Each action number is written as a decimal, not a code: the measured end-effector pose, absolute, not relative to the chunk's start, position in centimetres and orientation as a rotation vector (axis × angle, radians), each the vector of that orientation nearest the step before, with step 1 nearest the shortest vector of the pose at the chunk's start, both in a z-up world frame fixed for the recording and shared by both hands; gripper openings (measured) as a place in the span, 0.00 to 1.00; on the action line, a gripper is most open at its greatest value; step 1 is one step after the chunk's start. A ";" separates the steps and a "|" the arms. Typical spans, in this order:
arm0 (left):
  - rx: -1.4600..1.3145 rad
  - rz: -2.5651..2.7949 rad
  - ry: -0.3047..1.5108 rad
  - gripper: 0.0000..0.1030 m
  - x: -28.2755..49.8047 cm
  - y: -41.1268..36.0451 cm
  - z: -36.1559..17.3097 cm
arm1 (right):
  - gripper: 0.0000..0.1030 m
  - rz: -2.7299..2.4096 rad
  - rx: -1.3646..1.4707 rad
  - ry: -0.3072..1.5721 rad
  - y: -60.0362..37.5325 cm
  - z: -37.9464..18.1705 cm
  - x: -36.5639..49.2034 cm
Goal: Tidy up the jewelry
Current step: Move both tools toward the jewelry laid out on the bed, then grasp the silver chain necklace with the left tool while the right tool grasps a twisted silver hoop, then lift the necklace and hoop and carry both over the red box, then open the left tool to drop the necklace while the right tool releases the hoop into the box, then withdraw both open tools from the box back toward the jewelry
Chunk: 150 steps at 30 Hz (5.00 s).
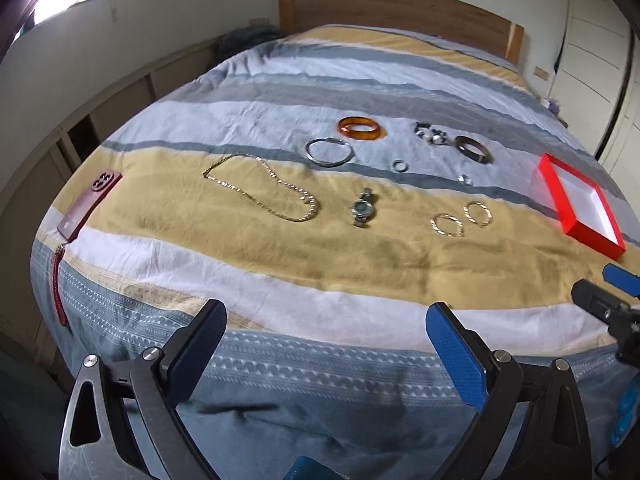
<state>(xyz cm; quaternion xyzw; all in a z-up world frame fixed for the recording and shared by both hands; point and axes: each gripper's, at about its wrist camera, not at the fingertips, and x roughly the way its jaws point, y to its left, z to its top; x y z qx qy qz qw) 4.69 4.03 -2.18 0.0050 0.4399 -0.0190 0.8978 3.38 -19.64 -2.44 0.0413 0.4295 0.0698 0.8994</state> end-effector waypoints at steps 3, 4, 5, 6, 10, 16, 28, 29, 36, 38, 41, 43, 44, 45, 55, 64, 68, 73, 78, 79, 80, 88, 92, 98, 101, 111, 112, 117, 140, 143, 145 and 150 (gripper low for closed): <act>-0.006 -0.014 0.920 0.96 5.8 5.1 -2.4 | 0.95 0.185 0.078 0.910 -18.5 -3.2 4.8; -0.016 -0.004 0.919 0.96 6.3 5.4 -2.5 | 0.95 0.200 0.073 0.914 -18.0 -3.4 5.3; -0.027 0.003 0.920 0.96 6.7 5.8 -2.5 | 0.94 0.212 0.070 0.918 -17.6 -3.6 5.8; -0.042 0.010 0.922 0.96 7.2 6.2 -2.6 | 0.93 0.221 0.067 0.920 -17.4 -3.8 6.3; -0.070 0.023 0.950 0.96 9.8 7.1 -3.7 | 0.82 0.270 0.079 0.960 -16.2 -5.2 8.9; -0.130 0.025 1.000 0.96 14.1 7.3 -6.0 | 0.74 0.315 0.093 1.017 -15.0 -7.8 12.3; -0.216 0.116 1.098 0.93 21.4 8.5 -10.8 | 0.73 0.355 0.085 1.044 -13.5 -10.8 16.6; -0.218 0.125 1.102 0.93 22.0 8.6 -11.0 | 0.73 0.359 0.087 1.041 -13.5 -10.9 16.9; -0.231 0.138 1.164 1.00 25.8 10.1 -12.7 | 0.59 0.372 0.092 1.030 -13.0 -11.1 18.5; -0.223 0.143 1.154 1.00 25.6 9.9 -12.7 | 0.49 0.369 0.097 1.031 -13.2 -11.1 18.7; -0.232 0.131 1.150 0.99 25.2 10.1 -12.8 | 0.36 0.369 0.107 1.036 -13.6 -11.2 18.9; -0.220 0.132 1.145 0.99 25.0 9.9 -12.6 | 0.36 0.375 0.099 1.037 -13.7 -11.1 18.7; -0.210 0.134 1.142 0.98 25.0 9.8 -12.5 | 0.36 0.379 0.091 1.037 -13.6 -11.0 18.6; -0.203 0.136 1.137 0.95 24.8 9.8 -12.4 | 0.36 0.381 0.089 1.037 -13.6 -11.0 18.5; -0.223 0.119 1.095 0.16 22.2 9.1 -9.7 | 0.36 0.400 0.093 1.032 -13.8 -9.6 16.3; -0.228 0.043 1.041 0.08 17.8 8.9 -6.9 | 0.36 0.406 0.141 0.997 -15.0 -6.8 13.3; -0.201 0.002 0.994 0.08 15.9 7.8 -4.3 | 0.36 0.404 0.152 0.956 -15.8 -4.9 11.7; -0.154 -0.073 0.938 0.08 13.8 4.9 -1.2 | 0.36 0.383 0.172 0.890 -17.9 -2.4 9.1; -0.084 -0.215 0.891 0.08 12.1 -1.5 2.0 | 0.36 0.324 0.203 0.829 -22.4 -0.3 6.8; -0.067 -0.251 0.882 0.08 11.9 -3.3 2.6 | 0.36 0.303 0.210 0.816 -23.8 0.1 6.3; -0.055 -0.279 0.875 0.08 11.7 -4.6 3.1 | 0.36 0.279 0.219 0.804 -25.4 0.4 6.0; 0.025 -0.574 0.847 0.08 13.4 -19.9 6.1 | 0.36 0.053 0.260 0.760 -39.0 1.0 5.8; 0.051 -0.679 0.853 0.08 15.4 -27.2 5.9 | 0.36 -0.045 0.270 0.768 -45.4 -0.1 7.3; 0.068 -0.765 0.931 0.08 19.0 -36.1 2.2 | 0.36 -0.099 0.266 0.834 -50.6 -3.9 10.2; 0.090 -0.755 1.019 0.08 20.0 -38.2 -1.6 | 0.36 -0.100 0.259 0.895 -51.6 -6.7 11.5; 0.176 -0.638 1.186 0.10 20.7 -38.7 -9.5 | 0.37 -0.096 0.161 1.019 -50.9 -10.6 12.7; 0.179 -0.628 1.192 0.10 20.6 -38.6 -9.5 | 0.37 -0.098 0.148 1.028 -50.8 -10.6 12.8; 0.163 -0.601 1.230 0.10 19.5 -37.3 -9.5 | 0.37 -0.094 0.133 1.048 -50.9 -10.6 12.5; 0.082 -0.523 1.130 0.43 14.8 -29.4 -2.8 | 0.50 -0.067 0.191 0.947 -48.4 -4.6 9.1; 0.066 -0.533 1.086 0.43 14.2 -28.7 -0.6 | 0.50 -0.102 0.207 0.916 -49.3 -2.7 7.6; 0.042 -0.533 1.040 0.43 13.7 -27.3 1.5 | 0.50 -0.110 0.223 0.893 -49.5 -1.2 6.3; 0.013 -0.536 0.895 0.43 13.9 -25.2 7.1 | 0.50 -0.104 0.228 0.838 -48.2 2.5 3.4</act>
